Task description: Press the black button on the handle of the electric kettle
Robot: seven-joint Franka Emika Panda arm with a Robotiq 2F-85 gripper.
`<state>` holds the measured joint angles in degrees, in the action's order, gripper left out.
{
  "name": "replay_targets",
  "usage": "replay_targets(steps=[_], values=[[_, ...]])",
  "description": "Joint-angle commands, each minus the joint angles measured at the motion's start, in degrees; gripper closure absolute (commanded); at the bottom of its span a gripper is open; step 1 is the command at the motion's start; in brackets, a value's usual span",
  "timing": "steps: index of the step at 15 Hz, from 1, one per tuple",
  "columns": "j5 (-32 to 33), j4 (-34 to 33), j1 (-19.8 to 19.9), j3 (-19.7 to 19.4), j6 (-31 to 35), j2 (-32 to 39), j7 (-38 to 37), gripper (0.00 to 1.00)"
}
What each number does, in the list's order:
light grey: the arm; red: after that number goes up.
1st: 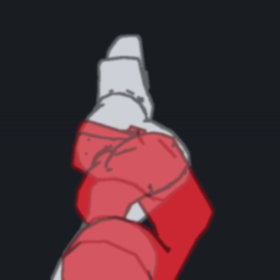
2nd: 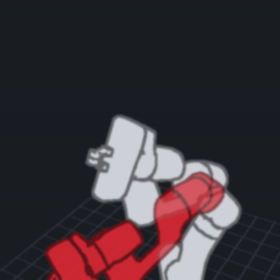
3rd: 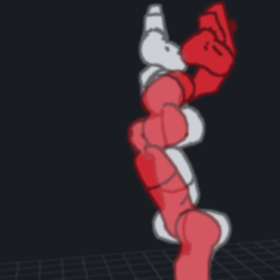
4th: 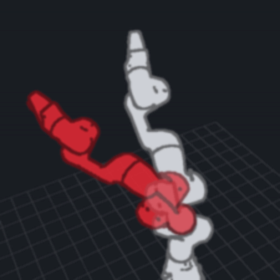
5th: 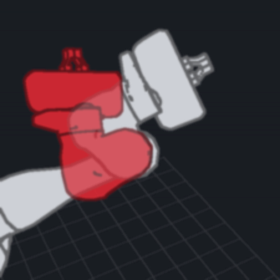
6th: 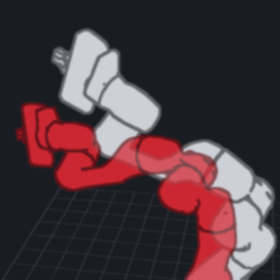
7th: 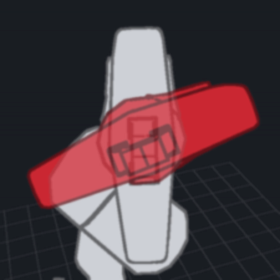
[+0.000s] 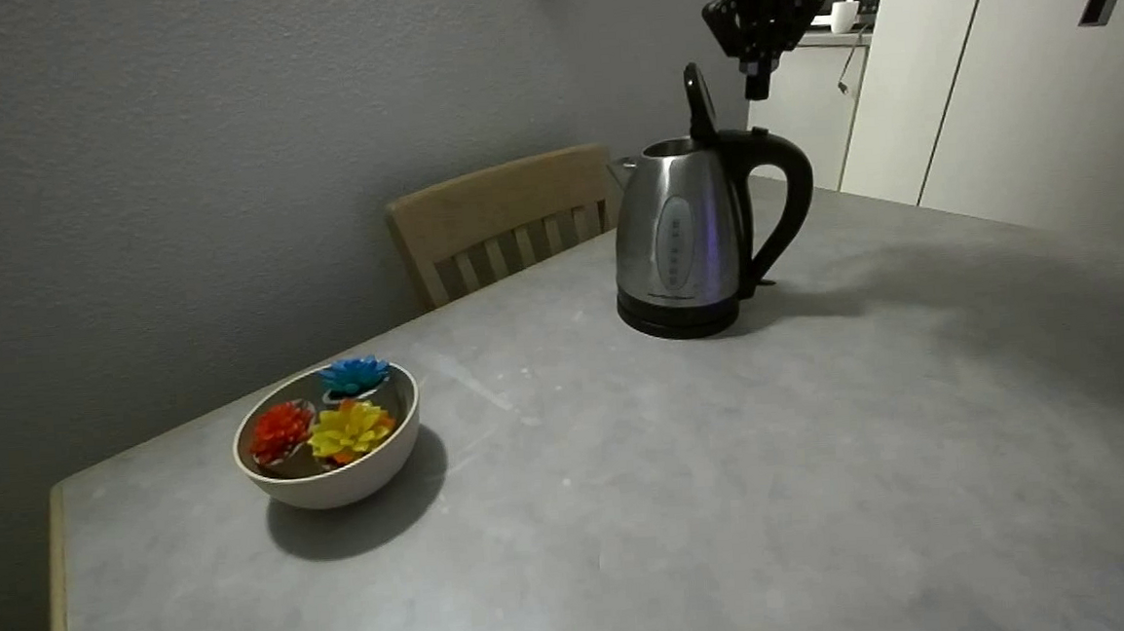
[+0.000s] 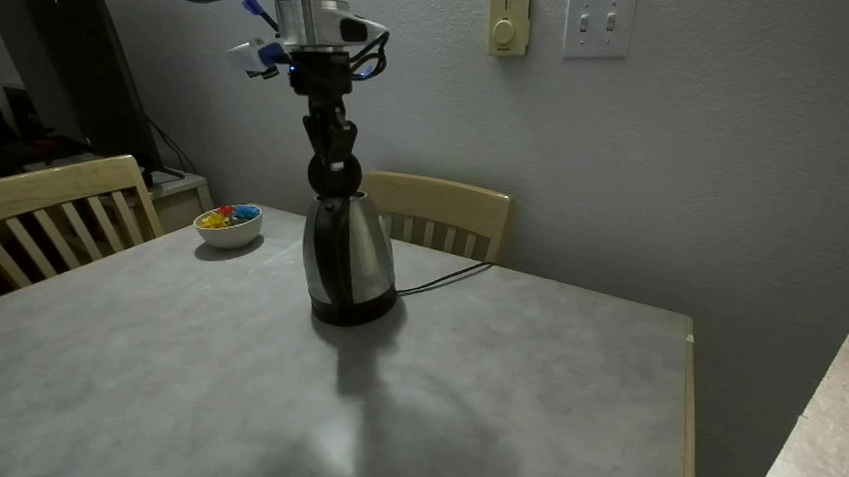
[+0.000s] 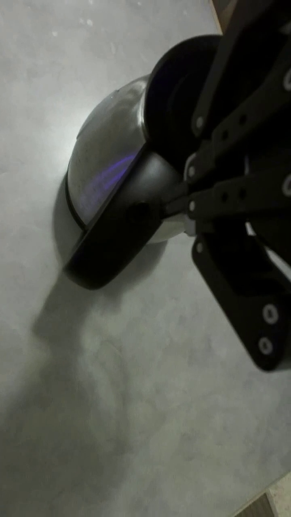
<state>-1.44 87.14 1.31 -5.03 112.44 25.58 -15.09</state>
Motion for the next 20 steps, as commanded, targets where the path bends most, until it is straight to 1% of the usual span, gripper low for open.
replay_targets(steps=[1, 3, 4, 16, 19, 20], values=[[1.6, -0.4, -0.3, -0.2, -0.4, -0.7, -0.4, 1.00], [1.9, -0.9, -0.3, -0.1, -0.8, -0.6, 0.0, 1.00], [0.7, -1.0, 0.1, 0.2, -0.2, 0.0, 0.0, 1.00], [0.8, -1.0, 0.1, 0.2, -0.2, 0.2, 0.0, 1.00], [0.9, -2.6, 0.3, 0.1, -1.5, 0.3, 0.6, 1.00], [0.9, -3.0, 0.4, 0.1, -1.9, 0.2, 0.8, 0.96]])
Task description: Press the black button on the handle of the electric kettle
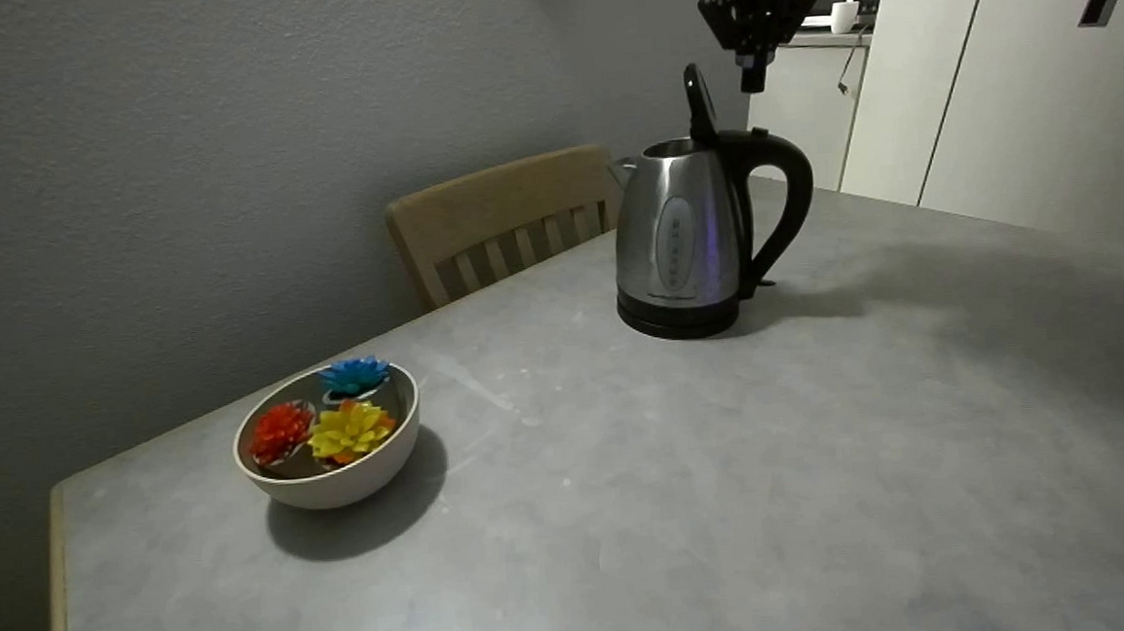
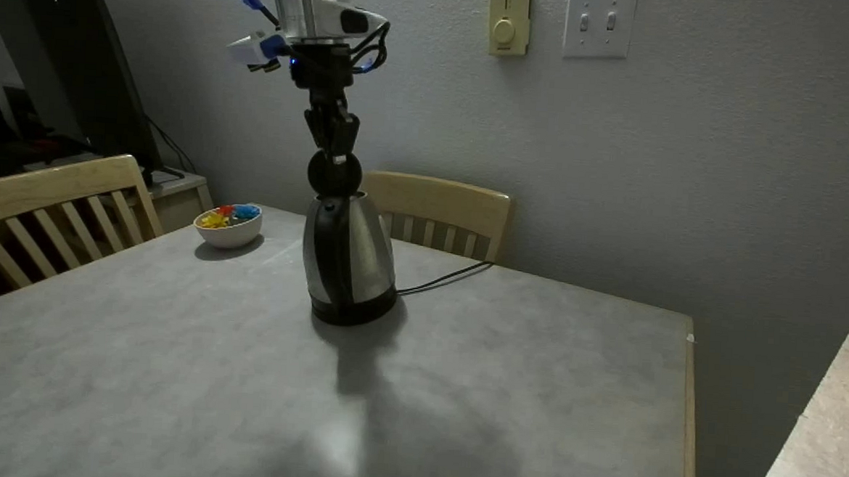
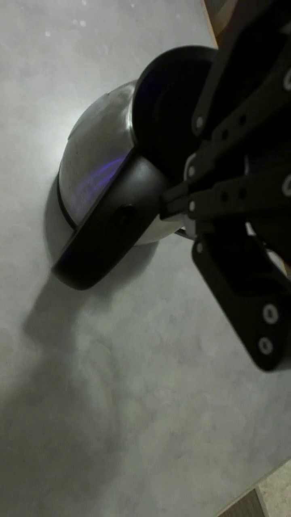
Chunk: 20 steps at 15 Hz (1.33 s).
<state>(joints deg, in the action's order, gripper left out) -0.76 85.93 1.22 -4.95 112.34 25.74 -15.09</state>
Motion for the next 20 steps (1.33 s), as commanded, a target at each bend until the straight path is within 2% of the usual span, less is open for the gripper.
replay_targets(steps=[1, 3, 4, 8, 11, 13, 20], values=[[0.3, -2.3, 0.6, 0.0, -2.1, -0.1, 0.8, 0.73], [0.5, -2.9, 0.5, -0.1, -2.4, -0.4, 0.8, 0.68], [0.5, -3.1, 0.5, -0.1, -2.2, -0.5, 0.6, 0.63], [-0.7, -3.4, 0.3, 0.1, -2.5, -0.6, -1.1, 0.34], [-2.0, -2.4, -0.6, 0.2, -0.6, -1.1, -6.6, 0.12], [-2.3, -1.8, -1.5, 0.5, 0.5, -1.7, -9.4, 0.01], [-4.7, -0.9, -4.5, 1.3, 5.7, -3.1, -17.9, 0.00]])
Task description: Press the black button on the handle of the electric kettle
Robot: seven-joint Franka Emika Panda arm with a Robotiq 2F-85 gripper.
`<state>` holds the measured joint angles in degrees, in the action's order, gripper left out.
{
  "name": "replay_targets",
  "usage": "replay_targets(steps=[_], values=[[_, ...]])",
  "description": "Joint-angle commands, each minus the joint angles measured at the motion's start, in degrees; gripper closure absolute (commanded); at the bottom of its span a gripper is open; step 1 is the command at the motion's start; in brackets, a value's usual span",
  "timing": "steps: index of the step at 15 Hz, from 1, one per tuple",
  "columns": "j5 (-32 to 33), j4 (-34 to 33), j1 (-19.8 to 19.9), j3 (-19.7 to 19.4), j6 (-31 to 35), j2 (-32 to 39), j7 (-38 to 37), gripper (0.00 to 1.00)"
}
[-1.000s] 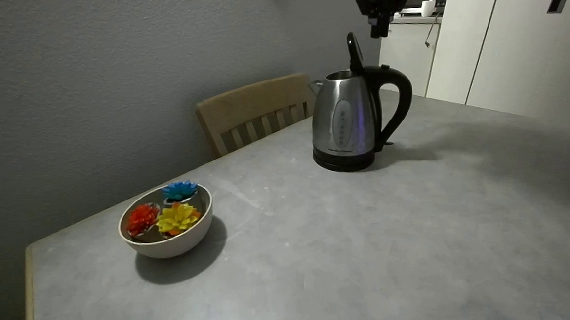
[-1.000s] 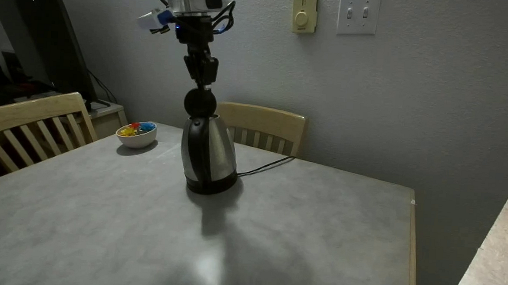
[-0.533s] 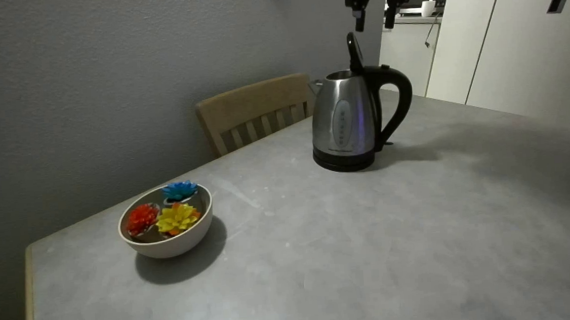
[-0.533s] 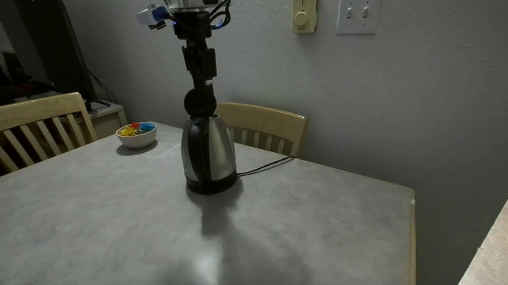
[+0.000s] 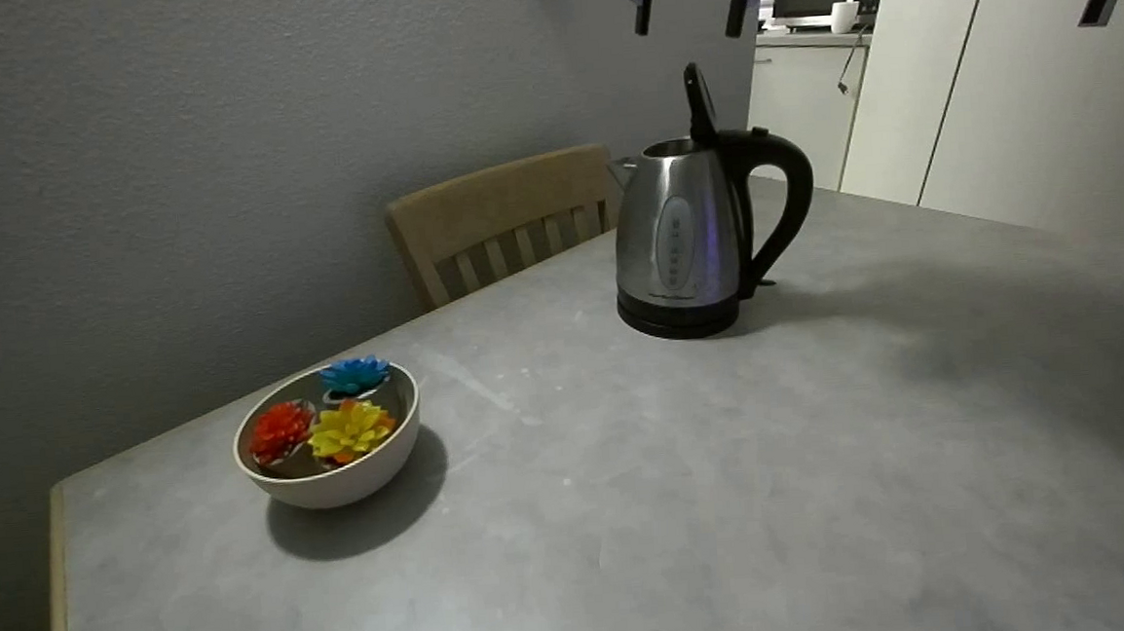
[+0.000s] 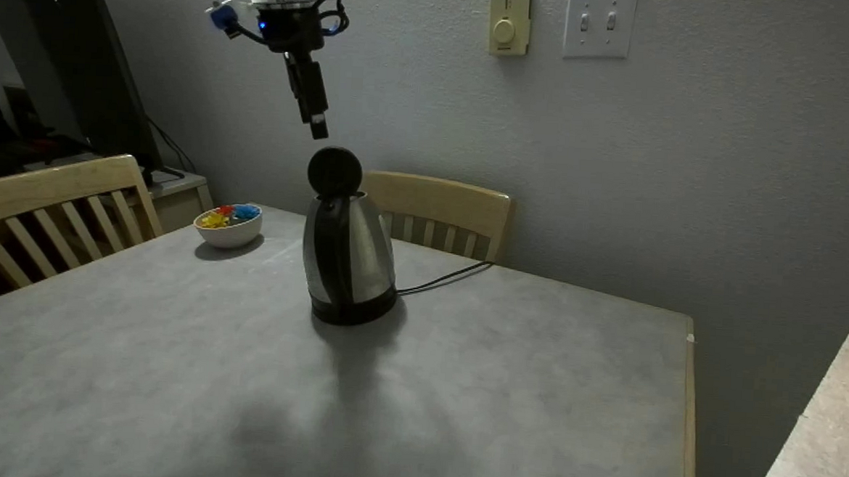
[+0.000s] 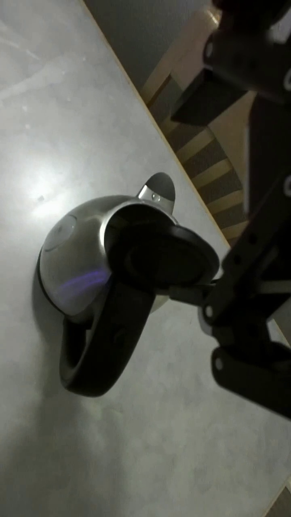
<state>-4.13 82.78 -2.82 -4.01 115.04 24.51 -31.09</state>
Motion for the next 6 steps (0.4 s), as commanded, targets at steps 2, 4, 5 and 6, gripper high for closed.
replay_targets(steps=[2, 4, 5, 6], values=[[-0.2, -0.3, -0.5, 0.2, 0.8, -0.2, -1.1, 0.00], [-0.2, -0.3, -0.5, 0.2, 0.8, -0.1, -1.1, 0.00], [-0.2, -0.3, -0.5, 0.2, 0.8, -0.1, -1.1, 0.00], [-0.2, -0.3, -0.4, 0.2, 0.8, -0.1, -1.1, 0.00]])
